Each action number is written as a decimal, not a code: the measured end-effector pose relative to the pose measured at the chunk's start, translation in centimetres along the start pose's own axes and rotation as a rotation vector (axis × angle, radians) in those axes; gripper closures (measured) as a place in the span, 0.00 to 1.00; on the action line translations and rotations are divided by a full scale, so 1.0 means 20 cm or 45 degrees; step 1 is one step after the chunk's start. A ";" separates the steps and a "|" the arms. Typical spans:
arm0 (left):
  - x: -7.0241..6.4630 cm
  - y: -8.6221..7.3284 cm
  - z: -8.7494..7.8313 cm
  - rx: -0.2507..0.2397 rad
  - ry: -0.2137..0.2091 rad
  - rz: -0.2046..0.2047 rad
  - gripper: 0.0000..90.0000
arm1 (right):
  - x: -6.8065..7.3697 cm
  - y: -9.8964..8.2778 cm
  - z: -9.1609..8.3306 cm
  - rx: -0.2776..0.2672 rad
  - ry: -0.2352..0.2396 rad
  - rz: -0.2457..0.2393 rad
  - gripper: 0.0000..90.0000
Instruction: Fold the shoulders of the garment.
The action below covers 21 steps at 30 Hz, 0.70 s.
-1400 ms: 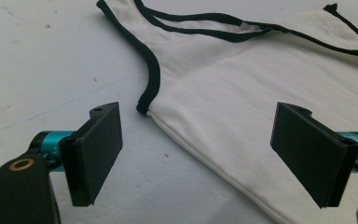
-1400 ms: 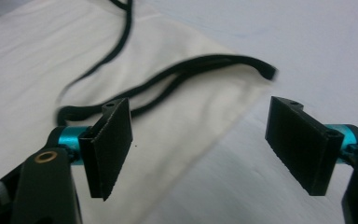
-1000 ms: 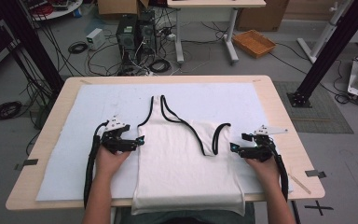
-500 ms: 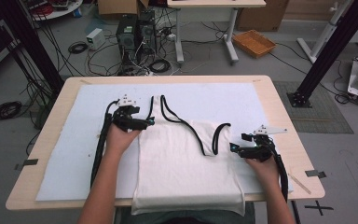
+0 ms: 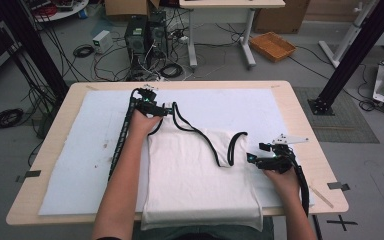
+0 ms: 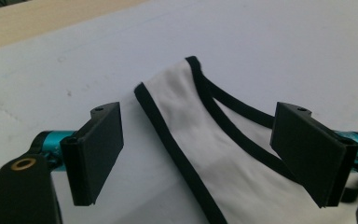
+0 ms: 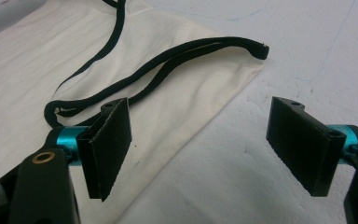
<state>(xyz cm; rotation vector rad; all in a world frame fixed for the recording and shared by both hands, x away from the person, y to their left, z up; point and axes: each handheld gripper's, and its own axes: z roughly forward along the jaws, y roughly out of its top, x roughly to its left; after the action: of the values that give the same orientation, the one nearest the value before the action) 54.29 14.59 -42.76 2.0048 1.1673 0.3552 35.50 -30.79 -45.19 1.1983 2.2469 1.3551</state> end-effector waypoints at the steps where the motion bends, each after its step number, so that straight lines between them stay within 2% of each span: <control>1: 0.01 0.00 0.03 0.019 0.017 -0.010 0.20 | 0.00 0.00 0.00 0.002 0.001 0.002 0.25; 3: 0.03 0.02 0.07 0.033 0.044 -0.002 0.20 | 0.00 0.00 0.00 0.003 0.007 -0.003 0.25; 5: 0.04 0.02 0.09 -0.037 0.034 -0.008 0.25 | 0.00 0.00 0.00 0.009 0.009 -0.003 0.25; 6: 0.05 0.03 0.10 -0.020 0.040 -0.022 0.26 | 0.00 0.00 0.00 0.013 0.012 0.003 0.25; 8: 0.05 0.04 0.14 0.039 0.069 0.004 0.26 | 0.00 0.00 0.00 0.010 0.014 0.006 0.25; 10: 0.04 0.06 0.18 0.074 0.074 0.017 0.26 | 0.00 0.00 0.00 0.007 0.008 -0.003 0.25; 11: 0.02 0.06 0.19 0.087 0.112 0.056 0.26 | 0.00 0.00 0.00 0.006 0.007 -0.006 0.25; 12: 0.01 0.07 0.19 0.085 0.116 0.071 0.28 | 0.00 0.00 0.00 0.006 0.007 -0.005 0.25; 14: -0.01 0.07 0.18 0.093 0.093 0.090 0.42 | 0.00 0.00 0.00 0.011 0.005 -0.005 0.26; 15: -0.02 0.07 0.18 0.100 0.112 0.118 0.55 | 0.00 0.00 0.01 0.019 0.004 -0.011 0.26; 18: -0.05 0.08 0.18 0.113 0.070 0.170 0.78 | 0.01 0.01 0.02 0.041 -0.011 -0.033 0.26; 20: -0.07 0.08 0.18 0.122 0.074 0.202 0.88 | 0.01 0.01 0.01 0.038 -0.006 -0.029 0.26; 21: -0.08 0.08 0.18 0.122 0.078 0.213 0.90 | 0.01 0.00 0.01 0.033 -0.005 -0.020 0.26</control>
<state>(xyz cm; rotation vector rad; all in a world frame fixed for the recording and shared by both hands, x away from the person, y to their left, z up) 56.48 11.03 -43.72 2.1962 1.0737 0.4551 35.56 -30.51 -45.20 1.1883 2.2735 1.3206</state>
